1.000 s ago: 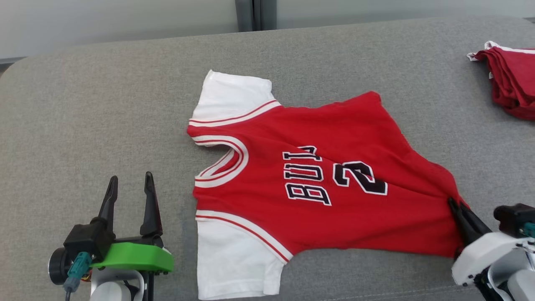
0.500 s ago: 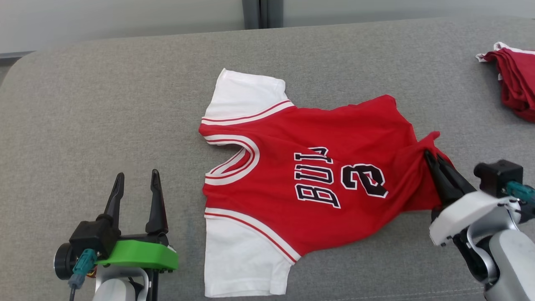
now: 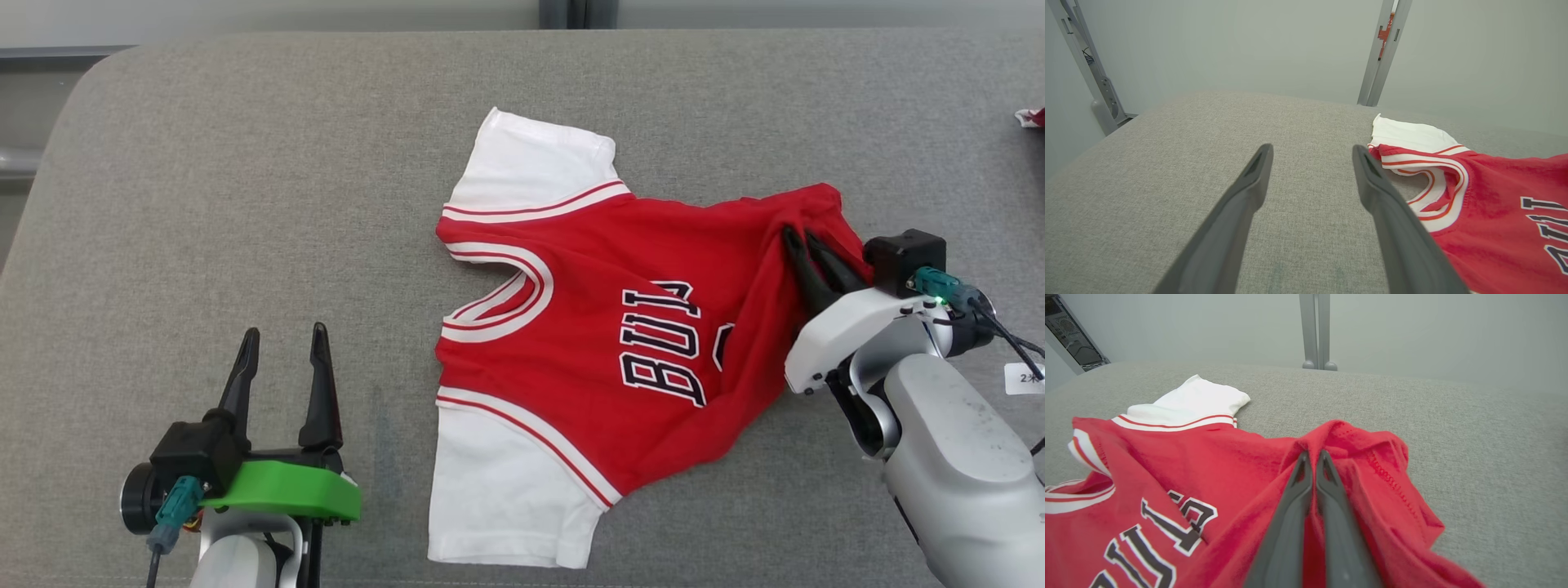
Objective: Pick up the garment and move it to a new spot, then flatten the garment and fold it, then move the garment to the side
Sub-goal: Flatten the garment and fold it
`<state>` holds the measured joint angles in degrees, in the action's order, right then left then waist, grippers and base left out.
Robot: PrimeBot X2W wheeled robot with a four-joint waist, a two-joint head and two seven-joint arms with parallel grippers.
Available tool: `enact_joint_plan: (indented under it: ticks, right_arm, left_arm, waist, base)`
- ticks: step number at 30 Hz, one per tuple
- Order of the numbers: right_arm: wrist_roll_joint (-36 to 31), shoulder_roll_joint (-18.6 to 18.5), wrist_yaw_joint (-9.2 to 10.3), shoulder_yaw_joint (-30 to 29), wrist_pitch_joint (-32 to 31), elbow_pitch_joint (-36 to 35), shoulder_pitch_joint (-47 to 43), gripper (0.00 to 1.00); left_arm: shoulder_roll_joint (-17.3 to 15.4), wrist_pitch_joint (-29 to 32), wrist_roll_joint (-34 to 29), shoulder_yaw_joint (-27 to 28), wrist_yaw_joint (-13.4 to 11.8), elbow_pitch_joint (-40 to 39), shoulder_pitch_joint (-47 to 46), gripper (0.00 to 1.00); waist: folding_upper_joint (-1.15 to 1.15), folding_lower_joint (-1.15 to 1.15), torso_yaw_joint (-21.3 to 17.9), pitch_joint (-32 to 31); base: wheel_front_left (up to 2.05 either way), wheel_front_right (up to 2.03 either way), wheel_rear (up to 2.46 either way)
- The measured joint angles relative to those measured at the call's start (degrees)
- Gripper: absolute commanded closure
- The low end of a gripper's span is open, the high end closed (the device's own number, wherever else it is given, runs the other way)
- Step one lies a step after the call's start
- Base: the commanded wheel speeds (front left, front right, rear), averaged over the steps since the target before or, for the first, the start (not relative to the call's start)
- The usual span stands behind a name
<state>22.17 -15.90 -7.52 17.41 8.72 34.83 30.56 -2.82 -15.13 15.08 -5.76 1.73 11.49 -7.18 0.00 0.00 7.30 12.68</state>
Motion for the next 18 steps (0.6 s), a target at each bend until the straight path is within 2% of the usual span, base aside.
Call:
enact_joint_plan:
  ticks: [7, 12, 18]
  right_arm:
    - [2.56, -1.01, 0.0, 2.69, 5.08, 2.2, 0.75, 0.0]
    - [4.21, -3.34, 0.0, 1.09, 6.1, -2.7, -5.11, 0.0]
    - [4.17, -3.81, 0.0, -5.44, 6.3, -12.09, -14.35, 0.0]
  left_arm:
    - [0.0, 0.0, -0.01, 0.54, -0.24, 0.11, 0.07, 0.0]
    - [0.01, 0.0, -0.27, 1.52, -0.3, 0.0, 0.81, 0.0]
    - [0.01, 0.01, -1.08, 2.6, 0.12, -0.07, 2.17, 0.0]
  waist:
    - [0.0, 0.0, -1.2, -0.59]
    - [0.0, 0.0, -3.09, -1.81]
    - [0.0, 0.0, -5.52, -2.97]
  base:
    - [0.0, 0.0, 0.0]
    - [0.0, 0.0, 0.0]
    - [0.0, 0.0, 0.0]
